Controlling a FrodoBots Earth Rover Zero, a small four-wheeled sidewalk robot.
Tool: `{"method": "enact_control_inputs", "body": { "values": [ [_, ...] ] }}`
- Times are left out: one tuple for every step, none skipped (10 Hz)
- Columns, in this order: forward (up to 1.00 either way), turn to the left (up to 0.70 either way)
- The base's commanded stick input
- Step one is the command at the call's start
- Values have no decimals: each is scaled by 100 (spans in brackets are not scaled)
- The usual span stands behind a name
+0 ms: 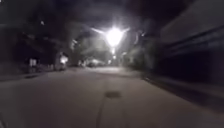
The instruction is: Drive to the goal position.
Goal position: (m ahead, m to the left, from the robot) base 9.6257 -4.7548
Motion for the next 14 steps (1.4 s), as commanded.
{"method": "enact_control_inputs", "body": {
  "values": [
    [70,0],
    [70,0],
    [70,0],
    [70,0],
    [70,0],
    [70,0],
    [70,0],
    [70,0],
    [70,-3],
    [70,-20],
    [70,-35],
    [70,-35],
    [70,-35],
    [70,-35]
  ]
}}
